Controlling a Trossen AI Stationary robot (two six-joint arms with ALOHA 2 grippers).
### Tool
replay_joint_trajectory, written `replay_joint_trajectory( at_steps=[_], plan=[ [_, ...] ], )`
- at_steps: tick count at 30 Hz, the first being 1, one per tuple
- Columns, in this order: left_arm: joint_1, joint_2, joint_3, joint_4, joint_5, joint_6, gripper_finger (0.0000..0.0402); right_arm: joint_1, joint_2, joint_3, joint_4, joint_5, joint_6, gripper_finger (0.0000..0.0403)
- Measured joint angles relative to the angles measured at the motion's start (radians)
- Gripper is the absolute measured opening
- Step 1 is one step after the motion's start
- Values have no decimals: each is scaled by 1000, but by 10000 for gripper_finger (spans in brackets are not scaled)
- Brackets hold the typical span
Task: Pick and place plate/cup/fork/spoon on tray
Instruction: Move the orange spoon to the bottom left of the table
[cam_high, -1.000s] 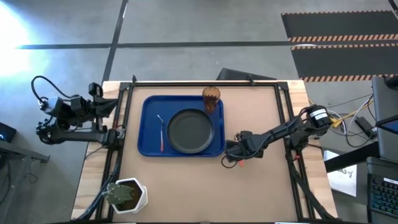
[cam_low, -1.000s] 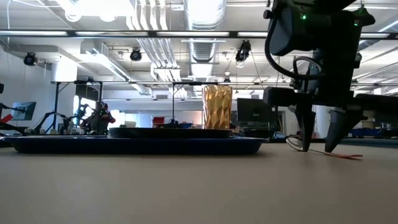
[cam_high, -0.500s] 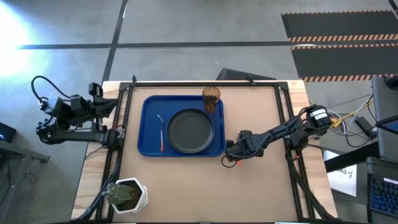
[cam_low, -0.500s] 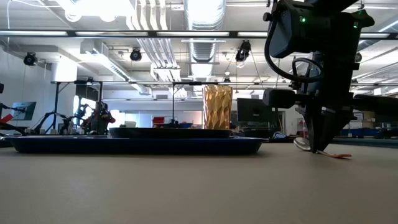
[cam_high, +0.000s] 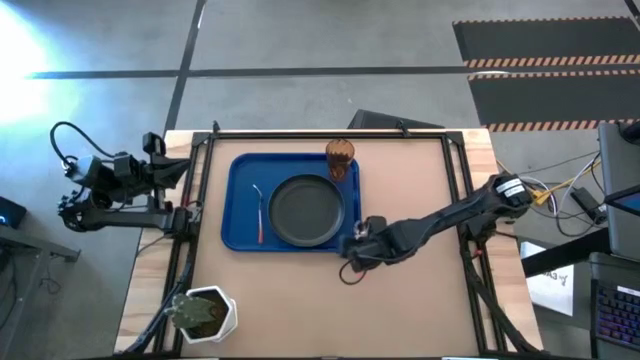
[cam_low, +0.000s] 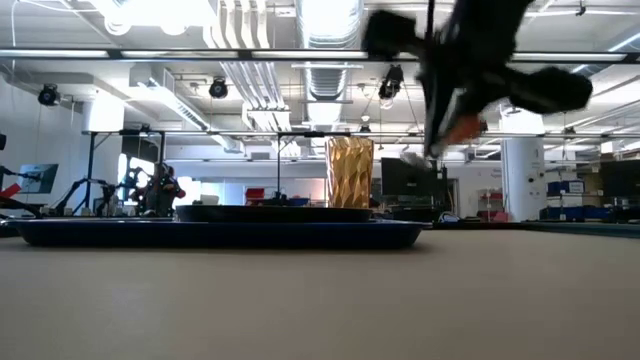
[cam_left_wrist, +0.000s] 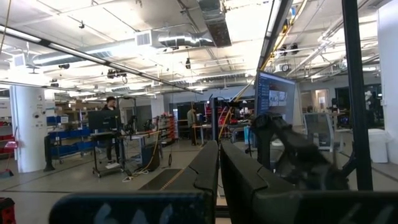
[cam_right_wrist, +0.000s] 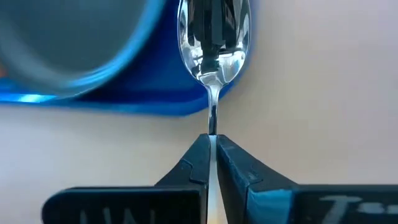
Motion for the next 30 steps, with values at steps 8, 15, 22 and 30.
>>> replay_joint_trajectory(
  at_steps=[8,15,22,30],
  plan=[
    [0,0,0,-1,-5,4,0,62,158,236,27,89,23,9],
    [0,0,0,0,-13,8,0,65,419,522,47,-20,-4,9],
    [0,0,0,0,-18,9,0,65,649,782,47,-123,-5,8],
    [0,0,0,-11,-17,9,0,61,774,887,36,-219,4,8]
  ],
)
